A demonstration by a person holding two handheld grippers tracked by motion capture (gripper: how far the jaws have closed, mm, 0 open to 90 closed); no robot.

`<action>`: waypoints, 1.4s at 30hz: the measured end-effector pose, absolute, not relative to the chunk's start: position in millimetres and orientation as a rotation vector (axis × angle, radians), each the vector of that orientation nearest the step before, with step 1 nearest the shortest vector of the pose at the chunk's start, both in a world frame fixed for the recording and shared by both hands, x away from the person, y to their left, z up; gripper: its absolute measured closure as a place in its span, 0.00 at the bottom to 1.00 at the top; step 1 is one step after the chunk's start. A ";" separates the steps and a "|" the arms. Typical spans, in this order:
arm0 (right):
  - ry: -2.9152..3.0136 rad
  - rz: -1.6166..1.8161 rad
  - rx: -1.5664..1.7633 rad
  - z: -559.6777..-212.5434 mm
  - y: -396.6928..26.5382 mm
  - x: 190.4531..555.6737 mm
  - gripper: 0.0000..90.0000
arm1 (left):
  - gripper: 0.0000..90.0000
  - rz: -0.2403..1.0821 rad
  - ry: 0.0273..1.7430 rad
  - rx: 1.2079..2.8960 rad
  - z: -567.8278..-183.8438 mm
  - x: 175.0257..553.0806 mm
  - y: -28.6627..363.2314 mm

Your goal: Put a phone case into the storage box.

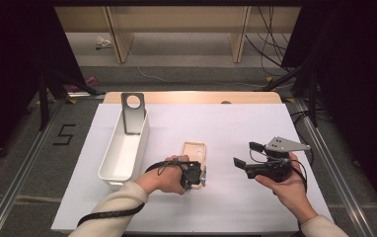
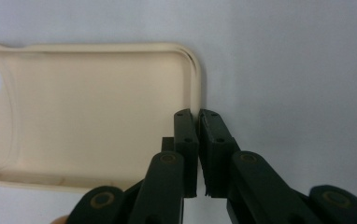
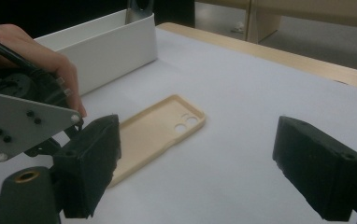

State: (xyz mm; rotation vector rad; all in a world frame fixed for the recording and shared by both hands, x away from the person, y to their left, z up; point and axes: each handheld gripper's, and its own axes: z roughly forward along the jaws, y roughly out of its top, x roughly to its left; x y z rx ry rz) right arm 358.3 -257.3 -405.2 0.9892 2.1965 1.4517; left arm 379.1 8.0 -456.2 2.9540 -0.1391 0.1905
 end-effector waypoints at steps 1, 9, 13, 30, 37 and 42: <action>2.198 1.450 0.989 -405.2 -257.4 358.2 0.18 | 0.95 0.191 -0.137 2.954 -456.2 379.1 8.0; 2.196 1.448 0.991 -405.3 -257.5 358.4 0.18 | 0.97 0.200 -0.133 2.948 -456.1 378.3 9.0; 2.195 1.448 0.995 -405.6 -257.7 358.7 0.18 | 0.97 0.245 -0.137 2.928 -456.5 375.9 10.0; 2.196 1.453 1.059 -407.9 -246.3 372.8 0.19 | 0.97 0.366 -0.160 2.854 -444.5 360.0 11.1; 2.232 1.456 1.140 -414.6 -227.4 401.6 0.27 | 0.97 0.375 -0.161 2.837 -436.6 355.7 8.4; 2.277 1.437 1.209 -421.5 -211.6 424.4 0.34 | 0.97 0.398 -0.191 2.821 -430.4 354.6 7.8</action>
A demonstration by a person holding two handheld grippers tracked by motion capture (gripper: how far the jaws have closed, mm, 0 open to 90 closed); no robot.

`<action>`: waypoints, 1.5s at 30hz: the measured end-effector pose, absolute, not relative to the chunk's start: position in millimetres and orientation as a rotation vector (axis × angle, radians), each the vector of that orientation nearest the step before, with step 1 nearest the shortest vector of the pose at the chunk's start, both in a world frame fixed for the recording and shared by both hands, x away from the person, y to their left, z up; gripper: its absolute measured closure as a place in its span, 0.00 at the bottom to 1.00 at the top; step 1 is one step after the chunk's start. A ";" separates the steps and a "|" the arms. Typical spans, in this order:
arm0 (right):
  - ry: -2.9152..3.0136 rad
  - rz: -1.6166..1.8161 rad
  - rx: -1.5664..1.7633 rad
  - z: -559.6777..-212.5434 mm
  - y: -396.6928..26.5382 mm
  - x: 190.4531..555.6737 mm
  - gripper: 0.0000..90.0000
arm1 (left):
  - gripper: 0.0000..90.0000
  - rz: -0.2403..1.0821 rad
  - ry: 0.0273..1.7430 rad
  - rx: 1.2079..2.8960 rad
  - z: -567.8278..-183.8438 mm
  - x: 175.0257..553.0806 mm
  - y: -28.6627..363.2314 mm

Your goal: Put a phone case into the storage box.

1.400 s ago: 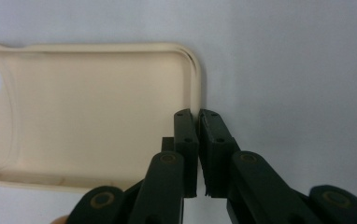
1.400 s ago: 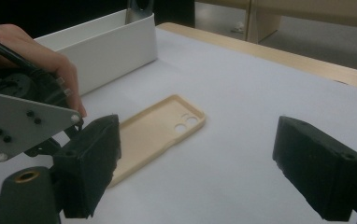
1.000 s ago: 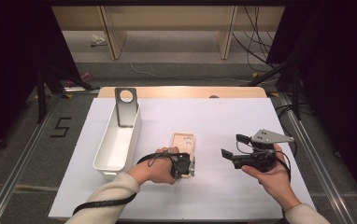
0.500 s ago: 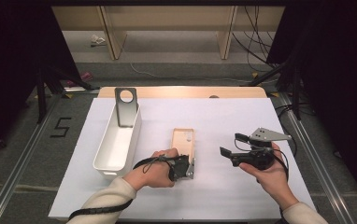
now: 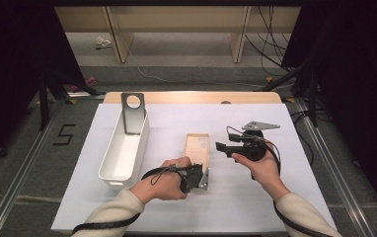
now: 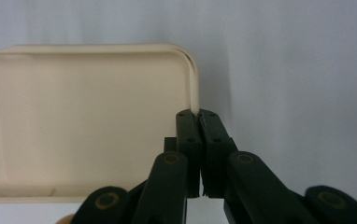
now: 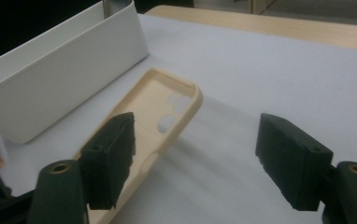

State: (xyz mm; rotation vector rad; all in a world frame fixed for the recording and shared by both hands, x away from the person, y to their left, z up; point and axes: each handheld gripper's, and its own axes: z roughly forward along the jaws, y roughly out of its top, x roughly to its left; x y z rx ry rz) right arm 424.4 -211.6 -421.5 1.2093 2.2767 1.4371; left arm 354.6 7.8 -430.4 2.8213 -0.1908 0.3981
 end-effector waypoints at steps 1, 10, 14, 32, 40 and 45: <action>2.282 1.439 1.217 -423.1 -209.0 427.7 0.34 | 0.97 0.399 -0.181 2.817 -430.1 353.7 7.9; 2.367 1.415 1.252 -430.2 -188.3 444.8 0.42 | 0.97 0.403 -0.213 2.815 -426.5 350.8 4.9; 2.422 1.377 1.256 -435.1 -178.6 448.6 0.45 | 0.97 0.402 -0.217 2.818 -425.8 350.1 4.4; 2.400 1.461 1.274 -430.9 -176.3 455.8 0.76 | 0.97 0.408 -0.205 2.805 -424.9 349.3 4.2; 2.393 1.507 1.283 -423.9 -179.1 453.4 0.83 | 0.97 0.414 -0.209 2.802 -427.9 351.4 4.2; 2.385 1.546 1.305 -419.8 -181.6 452.9 0.87 | 0.97 0.426 -0.202 2.802 -430.8 352.8 4.7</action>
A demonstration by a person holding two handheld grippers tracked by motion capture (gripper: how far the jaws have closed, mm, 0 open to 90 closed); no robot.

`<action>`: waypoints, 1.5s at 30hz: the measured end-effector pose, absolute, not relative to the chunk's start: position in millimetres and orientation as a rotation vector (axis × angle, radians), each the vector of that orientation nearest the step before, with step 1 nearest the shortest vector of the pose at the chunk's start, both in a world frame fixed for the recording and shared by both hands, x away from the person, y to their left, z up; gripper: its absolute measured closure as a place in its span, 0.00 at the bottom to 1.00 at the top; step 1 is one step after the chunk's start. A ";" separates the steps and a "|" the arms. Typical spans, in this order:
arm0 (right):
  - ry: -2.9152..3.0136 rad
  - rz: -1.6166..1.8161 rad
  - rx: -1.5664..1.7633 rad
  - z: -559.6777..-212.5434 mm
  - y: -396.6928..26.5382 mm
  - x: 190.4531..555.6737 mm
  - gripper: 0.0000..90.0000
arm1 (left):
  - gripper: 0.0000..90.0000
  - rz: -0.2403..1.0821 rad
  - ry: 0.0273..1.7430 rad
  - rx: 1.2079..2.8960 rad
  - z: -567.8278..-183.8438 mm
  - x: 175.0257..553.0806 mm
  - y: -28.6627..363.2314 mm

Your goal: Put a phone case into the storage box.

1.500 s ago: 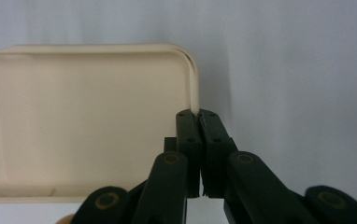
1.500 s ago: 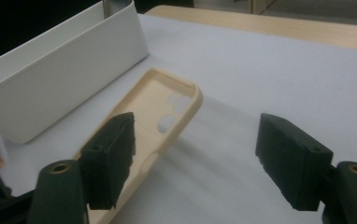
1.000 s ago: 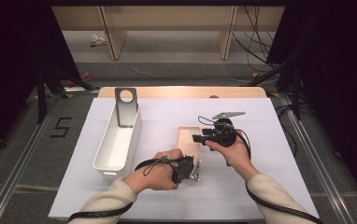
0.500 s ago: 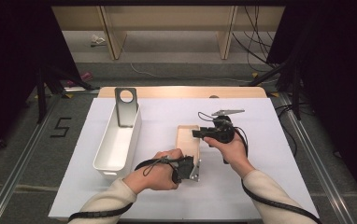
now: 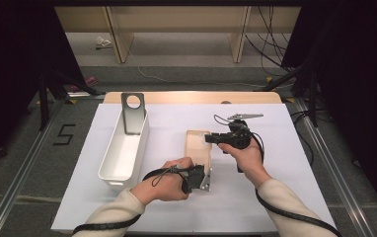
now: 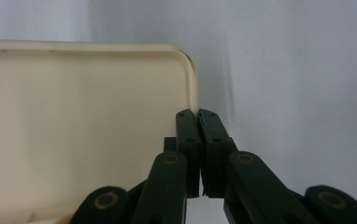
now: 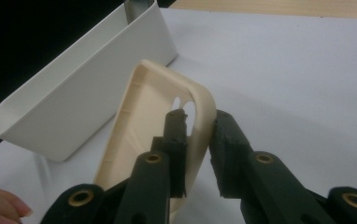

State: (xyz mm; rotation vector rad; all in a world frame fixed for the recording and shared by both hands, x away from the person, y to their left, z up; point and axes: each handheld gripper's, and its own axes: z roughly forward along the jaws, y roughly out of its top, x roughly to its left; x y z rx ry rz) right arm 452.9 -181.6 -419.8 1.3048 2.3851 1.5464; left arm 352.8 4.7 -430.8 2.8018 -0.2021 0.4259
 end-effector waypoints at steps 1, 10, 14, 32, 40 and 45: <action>2.388 1.551 1.310 -418.7 -182.1 452.7 0.87 | 0.97 0.431 -0.203 2.799 -431.1 353.5 4.8; 2.370 1.600 1.323 -412.4 -181.5 449.7 0.91 | 0.97 0.446 -0.185 2.784 -434.3 356.8 6.7; 2.358 1.670 1.345 -410.0 -182.7 448.7 0.91 | 0.97 0.461 -0.180 2.779 -434.2 358.4 8.2; 2.301 1.708 1.315 -399.5 -185.5 443.9 0.92 | 0.66 0.461 -0.052 2.578 -421.8 350.0 23.0; 2.276 1.718 1.302 -396.5 -188.7 443.6 0.91 | 0.35 0.466 0.079 2.331 -414.5 347.1 44.0; 2.268 1.715 1.290 -395.8 -189.9 443.1 0.91 | 0.31 0.522 0.186 2.246 -415.8 348.5 58.4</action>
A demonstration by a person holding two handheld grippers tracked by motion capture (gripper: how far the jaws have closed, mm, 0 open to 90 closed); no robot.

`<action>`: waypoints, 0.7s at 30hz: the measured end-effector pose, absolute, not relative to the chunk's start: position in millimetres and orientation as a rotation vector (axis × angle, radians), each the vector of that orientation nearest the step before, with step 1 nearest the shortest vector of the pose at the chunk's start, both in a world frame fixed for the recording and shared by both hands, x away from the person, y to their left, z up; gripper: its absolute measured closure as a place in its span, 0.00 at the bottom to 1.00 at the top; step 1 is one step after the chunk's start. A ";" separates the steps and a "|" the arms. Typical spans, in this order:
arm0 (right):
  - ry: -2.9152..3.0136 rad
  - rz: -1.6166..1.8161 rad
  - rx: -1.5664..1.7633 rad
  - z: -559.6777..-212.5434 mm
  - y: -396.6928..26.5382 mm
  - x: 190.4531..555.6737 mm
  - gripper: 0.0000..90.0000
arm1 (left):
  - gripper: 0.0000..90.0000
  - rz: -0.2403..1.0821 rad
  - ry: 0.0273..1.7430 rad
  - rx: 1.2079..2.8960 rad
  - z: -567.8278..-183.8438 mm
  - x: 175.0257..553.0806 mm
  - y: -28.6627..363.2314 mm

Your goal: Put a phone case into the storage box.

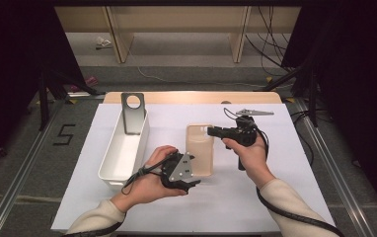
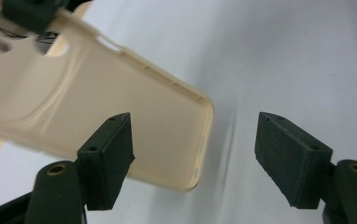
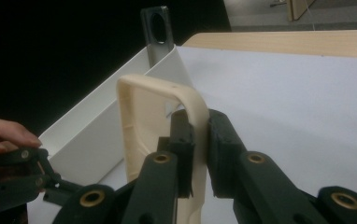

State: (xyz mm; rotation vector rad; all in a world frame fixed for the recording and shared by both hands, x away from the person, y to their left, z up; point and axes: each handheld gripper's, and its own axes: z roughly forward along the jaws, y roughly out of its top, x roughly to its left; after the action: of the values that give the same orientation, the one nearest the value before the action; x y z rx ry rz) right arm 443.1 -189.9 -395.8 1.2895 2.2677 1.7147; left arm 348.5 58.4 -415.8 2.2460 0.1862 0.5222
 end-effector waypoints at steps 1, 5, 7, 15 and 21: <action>2.266 1.714 1.288 -395.5 -190.0 442.8 0.91 | 0.30 0.522 0.213 2.229 -416.3 349.0 61.0; 2.263 1.716 1.279 -395.3 -190.3 442.2 0.91 | 0.30 0.512 0.340 2.140 -417.3 352.3 69.4; 2.260 1.717 1.277 -395.2 -190.7 442.1 0.91 | 0.30 0.507 0.404 2.107 -416.9 355.3 72.9; 2.252 1.715 1.262 -393.9 -190.6 440.6 0.91 | 0.30 0.447 0.642 1.953 -414.7 366.3 84.8; 2.245 1.721 1.248 -394.1 -189.1 439.9 0.91 | 0.30 0.462 0.721 1.890 -410.6 371.2 88.8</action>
State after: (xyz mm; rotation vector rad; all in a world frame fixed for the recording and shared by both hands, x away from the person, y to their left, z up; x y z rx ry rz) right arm 439.9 -189.1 -394.1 1.2477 2.2447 1.7213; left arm 371.2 88.8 -410.6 1.8898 0.7207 0.4624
